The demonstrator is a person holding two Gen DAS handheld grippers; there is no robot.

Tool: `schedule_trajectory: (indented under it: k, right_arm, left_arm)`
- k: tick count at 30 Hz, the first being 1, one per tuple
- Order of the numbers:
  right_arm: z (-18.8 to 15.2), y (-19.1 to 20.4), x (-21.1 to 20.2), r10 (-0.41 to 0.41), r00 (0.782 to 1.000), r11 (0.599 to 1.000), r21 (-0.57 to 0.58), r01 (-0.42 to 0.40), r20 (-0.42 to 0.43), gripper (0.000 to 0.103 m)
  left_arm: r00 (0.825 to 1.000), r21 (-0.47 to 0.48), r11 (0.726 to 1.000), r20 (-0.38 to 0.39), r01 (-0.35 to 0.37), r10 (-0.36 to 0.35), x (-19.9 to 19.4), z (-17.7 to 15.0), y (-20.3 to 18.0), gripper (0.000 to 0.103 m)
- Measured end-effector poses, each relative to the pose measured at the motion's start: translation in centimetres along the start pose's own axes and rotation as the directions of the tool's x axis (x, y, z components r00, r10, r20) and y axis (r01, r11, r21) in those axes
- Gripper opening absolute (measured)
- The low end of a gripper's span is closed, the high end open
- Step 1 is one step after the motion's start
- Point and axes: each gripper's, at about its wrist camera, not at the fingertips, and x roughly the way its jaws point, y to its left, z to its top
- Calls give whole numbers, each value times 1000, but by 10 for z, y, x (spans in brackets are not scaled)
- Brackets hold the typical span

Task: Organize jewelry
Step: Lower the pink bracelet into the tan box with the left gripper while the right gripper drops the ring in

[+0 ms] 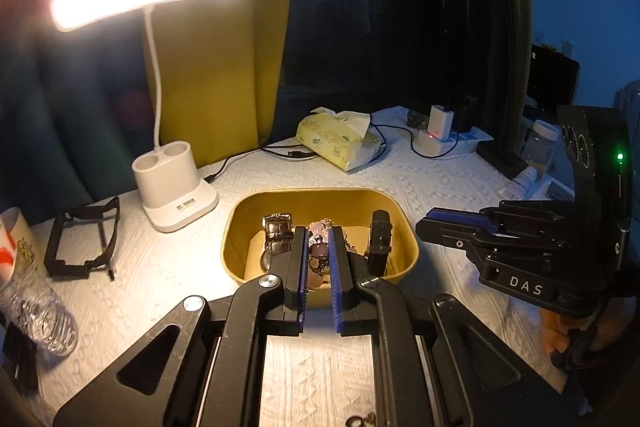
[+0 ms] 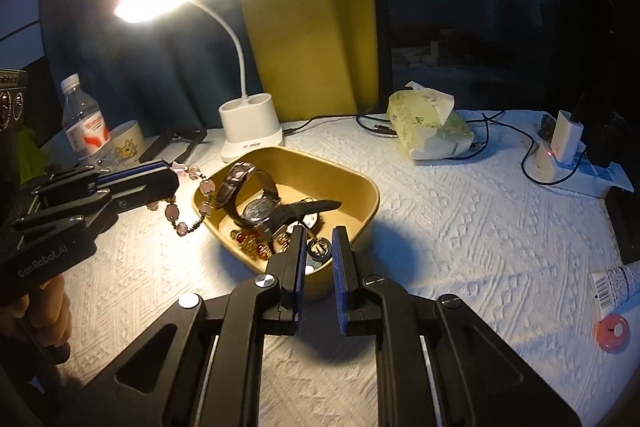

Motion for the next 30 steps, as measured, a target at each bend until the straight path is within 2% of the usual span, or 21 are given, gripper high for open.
schedule_trajectory:
  k: [12, 23, 26, 28, 30]
  right_arm:
    - [12, -18, 15, -13, 1000, 1000, 21, 13, 14, 13]
    - [23, -27, 35, -9, 1000, 1000, 30, 8, 25, 13]
    - [25, -26, 39, -8, 1000, 1000, 24, 8, 24, 13]
    - [27, -24, 42, -5, 1000, 1000, 16, 5, 18, 13]
    - [28, -23, 44, 3, 1000, 1000, 15, -3, 11, 13]
  left_arm:
    - [998, -18, 999, -51, 38, -39, 40, 2, -1, 11]
    - [993, -30, 997, -99, 66, -69, 59, 4, -2, 12]
    - [993, -37, 998, -103, 59, -62, 58, 5, 0, 22]
    - [993, -54, 997, -97, 55, -60, 56, 5, 3, 34]
    - [994, -68, 996, -89, 50, -56, 53, 5, 7, 36]
